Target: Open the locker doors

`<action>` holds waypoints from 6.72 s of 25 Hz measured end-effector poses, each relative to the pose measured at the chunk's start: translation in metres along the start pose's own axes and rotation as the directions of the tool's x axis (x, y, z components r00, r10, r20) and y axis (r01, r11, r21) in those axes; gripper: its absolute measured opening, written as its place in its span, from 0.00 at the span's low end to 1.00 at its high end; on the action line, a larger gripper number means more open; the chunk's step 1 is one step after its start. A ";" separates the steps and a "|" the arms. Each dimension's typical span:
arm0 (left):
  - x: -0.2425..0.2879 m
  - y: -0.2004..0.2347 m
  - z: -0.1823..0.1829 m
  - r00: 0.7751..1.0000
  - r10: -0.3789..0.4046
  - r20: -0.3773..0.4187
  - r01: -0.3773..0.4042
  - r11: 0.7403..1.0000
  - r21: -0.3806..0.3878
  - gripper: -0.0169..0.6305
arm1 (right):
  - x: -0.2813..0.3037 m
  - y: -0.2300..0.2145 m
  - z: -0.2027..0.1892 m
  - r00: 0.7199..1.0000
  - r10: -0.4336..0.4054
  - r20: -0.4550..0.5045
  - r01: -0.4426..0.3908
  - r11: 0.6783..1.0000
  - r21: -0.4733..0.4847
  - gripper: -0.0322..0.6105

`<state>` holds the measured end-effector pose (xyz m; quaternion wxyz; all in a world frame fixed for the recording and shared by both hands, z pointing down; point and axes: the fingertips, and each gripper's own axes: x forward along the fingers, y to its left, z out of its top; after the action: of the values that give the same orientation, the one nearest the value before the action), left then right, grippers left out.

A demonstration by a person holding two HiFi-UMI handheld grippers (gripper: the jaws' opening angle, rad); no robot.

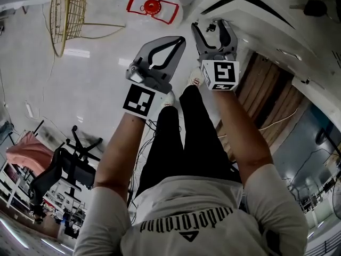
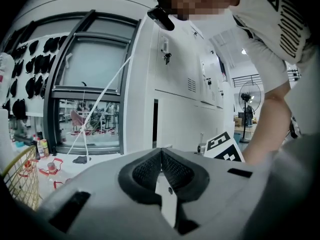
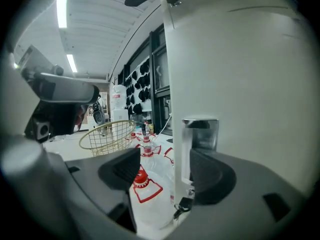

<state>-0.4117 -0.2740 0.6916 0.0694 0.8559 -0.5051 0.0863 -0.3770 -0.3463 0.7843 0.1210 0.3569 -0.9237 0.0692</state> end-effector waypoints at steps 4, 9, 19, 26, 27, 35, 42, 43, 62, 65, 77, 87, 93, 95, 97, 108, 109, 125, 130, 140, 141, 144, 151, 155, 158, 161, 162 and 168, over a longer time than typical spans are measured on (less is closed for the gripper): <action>-0.014 -0.007 0.001 1.000 -0.007 -0.006 0.007 1.000 0.006 0.04 | -0.022 0.011 -0.006 0.999 -0.035 -0.018 0.036 0.999 0.034 0.50; -0.033 -0.021 0.001 0.999 -0.030 -0.011 0.030 0.999 0.013 0.04 | -0.055 0.020 -0.016 0.992 -0.119 -0.049 0.123 0.989 0.080 0.45; -0.061 -0.063 0.000 0.993 -0.117 -0.008 0.117 0.993 0.027 0.04 | -0.125 0.015 -0.038 0.948 -0.305 -0.093 0.313 0.945 0.096 0.32; -0.069 -0.105 0.004 0.976 -0.220 -0.007 0.220 0.974 0.057 0.04 | -0.164 0.006 -0.053 0.918 -0.380 -0.112 0.390 0.916 0.091 0.27; -0.071 -0.112 0.005 0.974 -0.228 -0.007 0.228 0.972 0.056 0.04 | -0.172 0.004 -0.057 0.916 -0.383 -0.120 0.394 0.914 0.091 0.27; -0.070 -0.162 0.005 0.951 -0.308 -0.035 0.309 0.950 0.036 0.04 | -0.242 -0.018 -0.078 0.867 -0.462 -0.186 0.490 0.860 0.145 0.23; -0.061 -0.213 0.003 0.930 -0.364 -0.056 0.367 0.929 0.046 0.04 | -0.291 -0.048 -0.092 0.870 -0.449 -0.205 0.480 0.866 0.141 0.20; -0.059 -0.218 0.004 0.928 -0.367 -0.059 0.370 0.928 0.048 0.04 | -0.298 -0.054 -0.093 0.870 -0.452 -0.199 0.482 0.863 0.148 0.20; -0.051 -0.281 0.038 0.929 -0.367 -0.048 0.370 0.927 0.057 0.04 | -0.352 -0.089 -0.091 0.887 -0.423 -0.187 0.452 0.878 0.156 0.29; -0.057 -0.292 0.056 0.924 -0.379 -0.039 0.381 0.921 0.075 0.04 | -0.377 -0.081 -0.061 0.899 -0.414 -0.141 0.434 0.885 0.166 0.33; -0.079 -0.376 0.185 0.897 -0.441 0.041 0.436 0.895 0.093 0.04 | -0.519 -0.044 0.114 0.958 -0.279 0.071 0.272 0.958 0.092 0.39; -0.092 -0.497 0.299 0.863 -0.476 0.169 0.460 0.879 0.126 0.04 | -0.674 -0.052 0.200 0.955 -0.243 0.172 0.227 0.968 0.107 0.41; -0.084 -0.566 0.316 0.846 -0.498 0.190 0.485 0.867 0.114 0.04 | -0.743 -0.055 0.213 0.948 -0.236 0.213 0.223 0.971 0.082 0.41; -0.080 -0.582 0.317 0.840 -0.512 0.182 0.500 0.859 0.111 0.04 | -0.759 -0.061 0.218 0.945 -0.238 0.224 0.226 0.971 0.081 0.41; -0.075 -0.595 0.320 0.834 -0.523 0.173 0.510 0.852 0.119 0.04 | -0.771 -0.069 0.222 0.941 -0.244 0.234 0.230 0.969 0.085 0.41; -0.013 -0.610 0.347 0.819 -0.546 0.177 0.530 0.838 0.133 0.04 | -0.772 -0.131 0.236 0.932 -0.259 0.255 0.244 0.966 0.087 0.41; -0.002 -0.608 0.349 0.820 -0.545 0.177 0.529 0.838 0.131 0.04 | -0.769 -0.141 0.238 0.932 -0.257 0.256 0.243 0.966 0.085 0.41; 0.146 -0.544 0.399 0.817 -0.547 0.180 0.523 0.836 0.168 0.04 | -0.652 -0.285 0.295 0.952 -0.206 0.227 0.209 0.978 0.010 0.41; 0.158 -0.530 0.414 0.819 -0.538 0.199 0.508 0.841 0.186 0.04 | -0.633 -0.306 0.308 0.953 -0.210 0.219 0.219 0.976 -0.017 0.41; 0.185 -0.513 0.415 0.841 -0.504 0.196 0.476 0.862 0.176 0.04 | -0.598 -0.353 0.317 0.960 -0.191 0.205 0.202 0.979 -0.035 0.41; 0.190 -0.511 0.415 0.846 -0.498 0.193 0.470 0.865 0.175 0.04 | -0.594 -0.359 0.318 0.961 -0.185 0.207 0.196 0.980 -0.032 0.41; 0.208 -0.504 0.414 0.859 -0.476 0.188 0.451 0.878 0.161 0.04 | -0.580 -0.376 0.321 0.964 -0.170 0.206 0.181 0.983 -0.033 0.41; 0.238 -0.495 0.420 0.876 -0.451 0.169 0.430 0.891 0.147 0.04 | -0.549 -0.415 0.332 0.964 -0.151 0.221 0.162 0.986 -0.036 0.41; 0.252 -0.487 0.420 0.889 -0.429 0.159 0.413 0.903 0.122 0.04 | -0.535 -0.429 0.332 0.969 -0.130 0.212 0.140 0.990 -0.035 0.42; 0.264 -0.479 0.417 0.893 -0.419 0.165 0.400 0.906 0.138 0.04 | -0.526 -0.433 0.333 0.971 -0.109 0.211 0.120 0.992 -0.041 0.42; 0.272 -0.475 0.414 0.897 -0.413 0.158 0.395 0.909 0.134 0.04 | -0.518 -0.435 0.335 0.973 -0.089 0.213 0.100 0.994 -0.042 0.42; 0.274 -0.475 0.415 0.899 -0.411 0.154 0.395 0.910 0.121 0.04 | -0.515 -0.435 0.336 0.974 -0.081 0.213 0.093 0.995 -0.043 0.42; 0.282 -0.476 0.417 0.897 -0.408 0.168 0.394 0.912 0.111 0.04 | -0.503 -0.438 0.335 0.978 -0.037 0.206 0.048 0.998 -0.049 0.42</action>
<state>0.1723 -0.3717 0.3312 0.0060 0.9478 -0.3186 0.0081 0.2205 -0.4174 0.3431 0.0364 0.3782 -0.9250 0.0048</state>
